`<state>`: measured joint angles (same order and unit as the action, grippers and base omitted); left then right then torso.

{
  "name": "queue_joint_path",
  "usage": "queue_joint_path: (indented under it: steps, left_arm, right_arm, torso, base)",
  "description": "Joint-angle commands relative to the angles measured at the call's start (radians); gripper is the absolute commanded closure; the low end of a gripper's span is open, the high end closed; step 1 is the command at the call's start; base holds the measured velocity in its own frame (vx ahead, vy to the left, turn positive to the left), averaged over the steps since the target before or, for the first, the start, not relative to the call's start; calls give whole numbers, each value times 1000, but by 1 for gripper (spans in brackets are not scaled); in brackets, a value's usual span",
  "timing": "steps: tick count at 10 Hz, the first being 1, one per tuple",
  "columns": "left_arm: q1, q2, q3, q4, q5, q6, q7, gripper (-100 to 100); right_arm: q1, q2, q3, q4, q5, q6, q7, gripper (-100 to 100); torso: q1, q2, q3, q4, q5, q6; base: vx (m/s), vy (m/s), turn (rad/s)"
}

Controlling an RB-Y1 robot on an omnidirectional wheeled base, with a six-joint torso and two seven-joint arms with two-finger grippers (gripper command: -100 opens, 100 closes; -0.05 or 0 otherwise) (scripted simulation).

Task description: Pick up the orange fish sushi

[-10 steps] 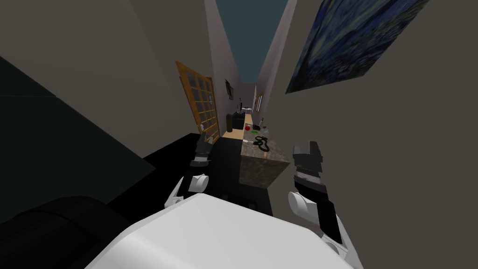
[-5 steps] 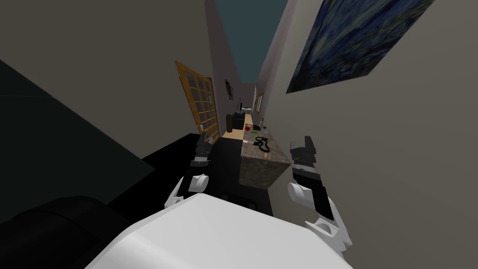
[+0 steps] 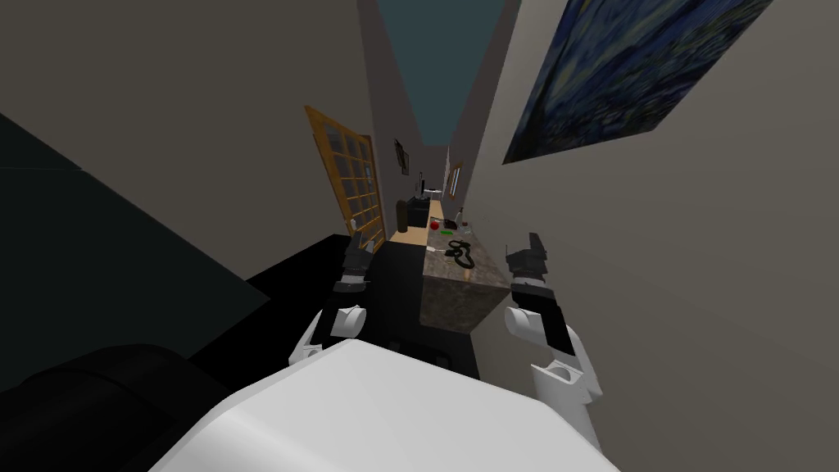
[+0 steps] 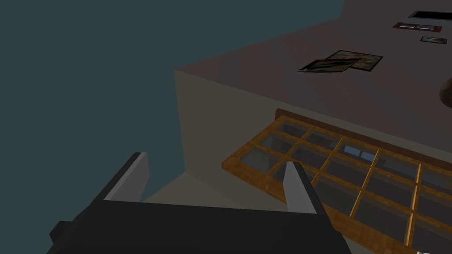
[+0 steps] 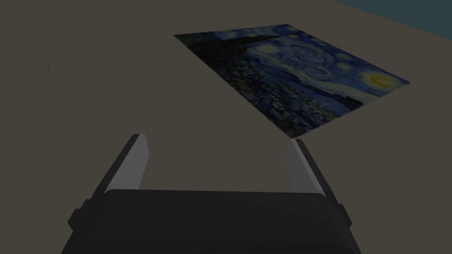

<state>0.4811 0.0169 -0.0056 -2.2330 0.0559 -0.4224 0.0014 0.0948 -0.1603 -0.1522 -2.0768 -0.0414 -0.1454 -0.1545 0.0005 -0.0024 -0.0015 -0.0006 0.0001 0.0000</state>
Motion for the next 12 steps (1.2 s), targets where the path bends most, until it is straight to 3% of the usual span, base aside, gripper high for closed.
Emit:
queue_joint_path:
  steps: [1, 2, 3, 6, 7, 8, 9, 10, 11, 12]
  left_arm:
    - [0, 0, 0, 0, 0, 0, 0, 0]
    - [0, 0, 0, 0, 0, 0, 0, 0]
    - [0, 0, 0, 0, 0, 0, 0, 0]
    - [0, 0, 0, 0, 0, 0, 0, 0]
    - [0, 0, 0, 0, 0, 0, 0, 0]
    - [0, 0, 0, 0, 0, 0, 0, 0]
    - [0, 0, 0, 0, 0, 0, 0, 0]
    - [0, 0, 0, 0, 0, 0, 0, 0]
    - [0, 0, 0, 0, 0, 0, 0, 0]
    - [0, 0, 0, 0, 0, 0, 0, 0]
  right_arm:
    - [-40, -5, -8, 9, 2, 41, -24, -100]
    - [-76, -13, -23, 46, 6, 78, -67, -100]
    - [-97, -13, -23, 46, 6, 94, -68, -100]
    - [-193, -29, -50, 128, 11, 186, -155, -100]
    - [-214, -29, -50, 128, 11, 206, -163, -100]
    - [-244, -37, -62, 171, 13, 235, -202, -100]
    - [-273, -37, -62, 173, 13, 261, -214, -100]
    - [-273, -37, -62, 173, 13, 266, -214, -100]
    - [-318, -45, -74, 221, 14, 305, -261, -100]
    - [-333, -45, -74, 221, 14, 328, -267, -100]
  torso:
    - [0, 0, 0, 0, 0, 0]
    - [0, 0, 0, 0, 0, 0]
    - [0, 0, 0, 0, 0, 0]
    - [0, 0, 0, 0, 0, 0]
    - [0, 0, 0, 0, 0, 0]
    - [0, 0, 0, 0, 0, 0]
    - [0, 0, 0, 0, 0, 0]
    - [1, 0, 0, 0, 0, 0]
    - [0, 1, 1, 0, 0, 0]
    - [0, 1, 0, 0, 0, 0]
  base:
    - [27, 4, -5]
    - [31, 7, -13]
    - [27, 11, -6]
    - [30, 13, -12]
    - [24, 15, -10]
    - [28, 16, -20]
    - [28, 15, -8]
    - [15, 5, 3]
    - [21, 9, -18]
    - [24, 15, -13]
